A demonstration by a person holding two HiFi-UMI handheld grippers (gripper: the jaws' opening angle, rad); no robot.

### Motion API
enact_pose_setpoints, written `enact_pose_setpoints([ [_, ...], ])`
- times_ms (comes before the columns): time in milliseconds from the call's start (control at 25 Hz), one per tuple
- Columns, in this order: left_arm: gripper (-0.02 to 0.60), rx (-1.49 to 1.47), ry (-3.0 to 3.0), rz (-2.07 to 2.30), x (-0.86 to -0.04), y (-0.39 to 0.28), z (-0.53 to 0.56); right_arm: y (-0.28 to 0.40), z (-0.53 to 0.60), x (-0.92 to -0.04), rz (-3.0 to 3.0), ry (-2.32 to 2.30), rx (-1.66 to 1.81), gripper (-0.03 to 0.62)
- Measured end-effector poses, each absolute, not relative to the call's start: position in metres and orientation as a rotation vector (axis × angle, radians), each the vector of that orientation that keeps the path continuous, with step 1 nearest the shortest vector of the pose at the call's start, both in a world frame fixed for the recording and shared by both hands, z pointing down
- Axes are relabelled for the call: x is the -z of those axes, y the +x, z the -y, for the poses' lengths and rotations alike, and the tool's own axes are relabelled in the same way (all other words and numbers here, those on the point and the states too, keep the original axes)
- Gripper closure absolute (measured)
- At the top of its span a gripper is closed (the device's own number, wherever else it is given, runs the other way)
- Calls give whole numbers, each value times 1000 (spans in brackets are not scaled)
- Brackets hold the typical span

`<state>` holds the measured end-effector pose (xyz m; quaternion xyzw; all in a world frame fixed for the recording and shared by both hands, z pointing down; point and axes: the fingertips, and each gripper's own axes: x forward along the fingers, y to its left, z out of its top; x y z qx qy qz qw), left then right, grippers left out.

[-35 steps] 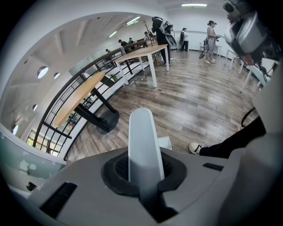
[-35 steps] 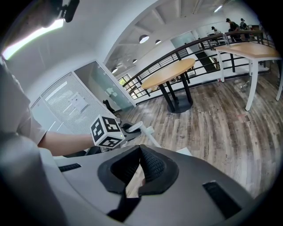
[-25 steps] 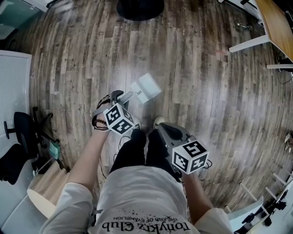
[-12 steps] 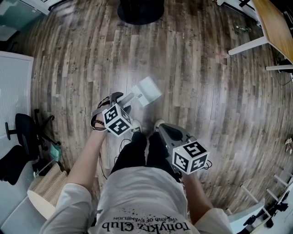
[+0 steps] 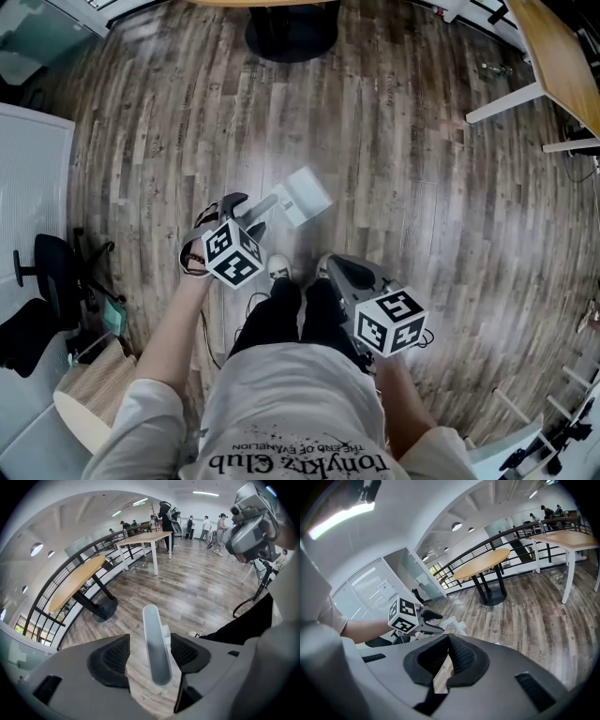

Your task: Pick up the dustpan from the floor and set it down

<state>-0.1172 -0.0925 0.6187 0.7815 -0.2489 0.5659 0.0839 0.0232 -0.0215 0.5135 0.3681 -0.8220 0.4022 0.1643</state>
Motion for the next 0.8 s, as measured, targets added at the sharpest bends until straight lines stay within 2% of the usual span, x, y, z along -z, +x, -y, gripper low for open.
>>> enact_pose_setpoints([
  [480, 320, -1494, 2406, 868, -555, -106, 78, 27, 11, -491, 2382, 1036, -1064, 572],
  [560, 345, -1463, 2408, 879, -545, -106, 70, 28, 9, -486, 2387, 1035, -1048, 571],
  [800, 510, -1361, 2437, 951, -514, -103, 49, 24, 1, -472, 2413, 1012, -1004, 572],
])
